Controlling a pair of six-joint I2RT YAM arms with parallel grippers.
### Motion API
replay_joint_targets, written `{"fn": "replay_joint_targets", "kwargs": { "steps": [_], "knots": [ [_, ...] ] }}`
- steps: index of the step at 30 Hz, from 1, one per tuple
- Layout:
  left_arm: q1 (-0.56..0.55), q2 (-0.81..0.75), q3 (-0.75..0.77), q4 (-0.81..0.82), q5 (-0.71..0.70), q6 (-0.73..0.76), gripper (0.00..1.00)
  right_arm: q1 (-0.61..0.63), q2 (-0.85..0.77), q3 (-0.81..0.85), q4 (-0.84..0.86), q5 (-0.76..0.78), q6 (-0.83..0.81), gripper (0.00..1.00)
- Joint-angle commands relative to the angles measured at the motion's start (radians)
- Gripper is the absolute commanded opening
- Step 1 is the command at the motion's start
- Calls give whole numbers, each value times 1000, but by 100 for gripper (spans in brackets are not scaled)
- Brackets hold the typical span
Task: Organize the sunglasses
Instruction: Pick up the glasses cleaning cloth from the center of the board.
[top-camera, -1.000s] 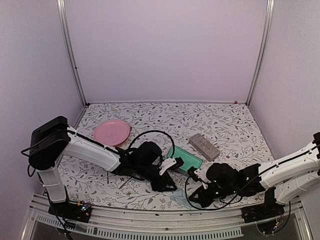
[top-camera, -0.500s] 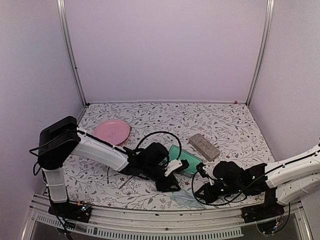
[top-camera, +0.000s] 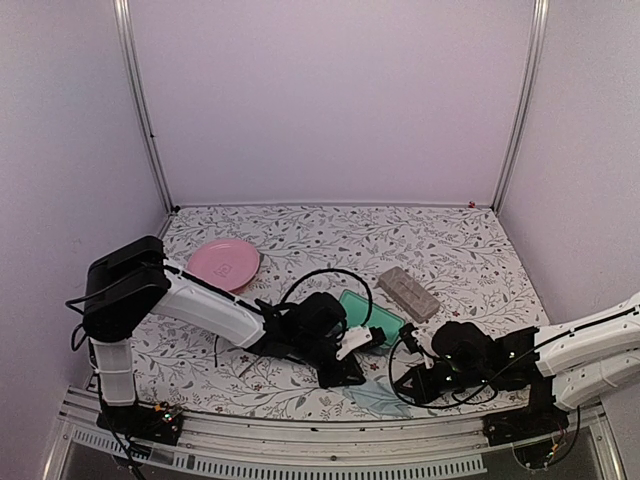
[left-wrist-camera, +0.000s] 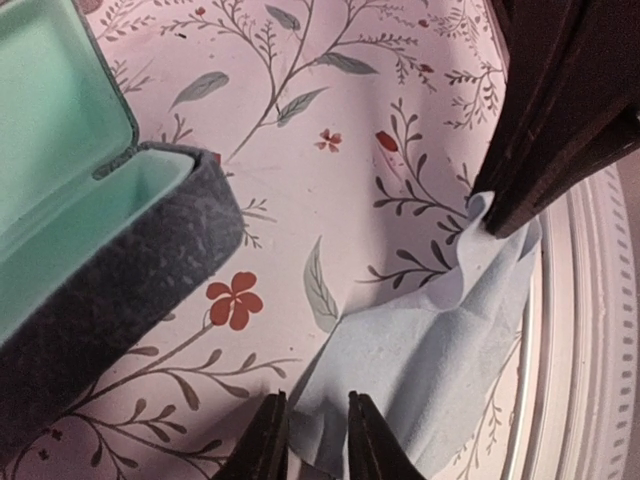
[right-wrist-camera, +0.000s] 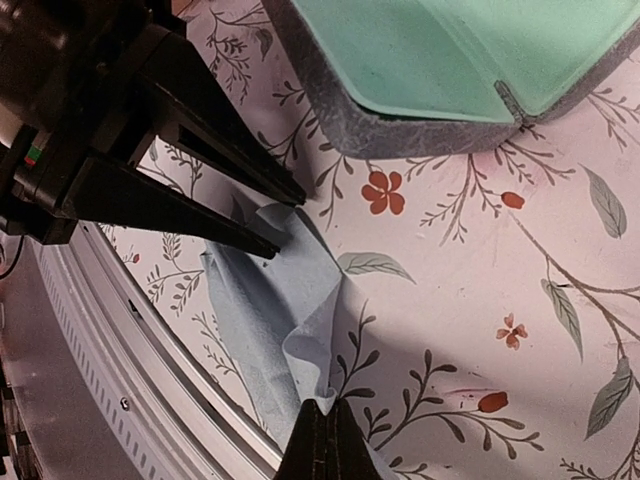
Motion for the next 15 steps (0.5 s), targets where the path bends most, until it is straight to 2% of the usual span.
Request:
{"fn": "replay_joint_targets", "kwargs": {
  "steps": [1, 12, 15],
  "knots": [
    [-16, 30, -18, -69, -27, 5, 20, -9, -16, -7, 0, 14, 4, 0],
    [-15, 21, -17, -54, -20, -11, 0, -12, -1, 4, 5, 12, -9, 0],
    [-10, 1, -41, -29, -19, -26, 0, -13, -2, 7, 5, 15, -14, 0]
  ]
}}
